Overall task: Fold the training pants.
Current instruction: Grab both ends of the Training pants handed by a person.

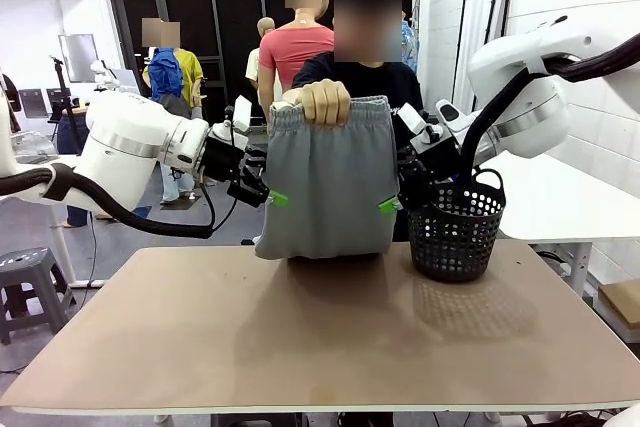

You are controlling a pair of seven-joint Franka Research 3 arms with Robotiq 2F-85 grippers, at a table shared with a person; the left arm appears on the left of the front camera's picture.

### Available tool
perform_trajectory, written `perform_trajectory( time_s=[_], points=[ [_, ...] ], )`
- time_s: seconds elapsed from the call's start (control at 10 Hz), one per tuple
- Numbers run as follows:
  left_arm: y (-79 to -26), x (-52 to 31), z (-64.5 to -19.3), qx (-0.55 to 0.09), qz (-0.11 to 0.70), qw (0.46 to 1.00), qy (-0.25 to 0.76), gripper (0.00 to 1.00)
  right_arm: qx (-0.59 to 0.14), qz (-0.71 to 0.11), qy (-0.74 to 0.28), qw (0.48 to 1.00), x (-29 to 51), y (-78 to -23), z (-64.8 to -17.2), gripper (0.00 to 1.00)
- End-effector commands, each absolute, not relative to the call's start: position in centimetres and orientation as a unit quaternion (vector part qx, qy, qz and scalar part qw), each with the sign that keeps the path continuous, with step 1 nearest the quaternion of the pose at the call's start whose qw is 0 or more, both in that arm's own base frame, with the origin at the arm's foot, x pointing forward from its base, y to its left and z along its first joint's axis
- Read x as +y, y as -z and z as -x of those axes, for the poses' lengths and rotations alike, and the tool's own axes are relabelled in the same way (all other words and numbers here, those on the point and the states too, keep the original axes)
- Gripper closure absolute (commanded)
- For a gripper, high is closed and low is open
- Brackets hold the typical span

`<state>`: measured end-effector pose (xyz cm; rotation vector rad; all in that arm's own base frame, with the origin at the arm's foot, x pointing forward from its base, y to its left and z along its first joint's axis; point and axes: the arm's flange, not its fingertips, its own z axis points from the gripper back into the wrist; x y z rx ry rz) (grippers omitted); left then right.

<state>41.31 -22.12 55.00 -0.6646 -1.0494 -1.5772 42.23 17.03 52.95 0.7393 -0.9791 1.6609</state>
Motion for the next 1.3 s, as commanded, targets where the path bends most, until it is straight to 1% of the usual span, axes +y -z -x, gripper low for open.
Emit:
perform_trajectory(
  time_s=[0.0,0.3,0.5,0.6,0.8,1.1,1.2],
  points=[
    [-53.6,-21.8,-41.2,-0.484,0.32,0.504,0.64,0.0,-0.446,-0.342,-0.683,0.467,17.6,-52.4,-41.6,0.0],
    [-53.0,-22.5,-41.4,-0.494,0.348,0.488,0.63,0.0,-0.46,-0.386,-0.679,0.422,18.0,-52.6,-41.0,0.0],
    [-53.2,-23.1,-41.2,-0.501,0.362,0.479,0.624,0.0,-0.454,-0.427,-0.679,0.387,18.3,-53.1,-40.9,0.0],
    [-53.5,-23.4,-41.1,-0.504,0.361,0.475,0.624,0.0,-0.453,-0.44,-0.677,0.378,18.4,-53.3,-40.7,0.0],
    [-54.1,-23.5,-41.1,-0.514,0.37,0.466,0.618,0.0,-0.473,-0.445,-0.664,0.371,18.6,-53.7,-40.8,0.0],
    [-55.3,-23.5,-40.9,-0.511,0.385,0.454,0.62,0.0,-0.506,-0.448,-0.631,0.38,18.6,-54.3,-41.0,0.0],
    [-55.5,-23.4,-40.9,-0.512,0.392,0.454,0.615,0.0,-0.507,-0.452,-0.627,0.382,18.6,-54.5,-41.2,0.0]
  ],
)
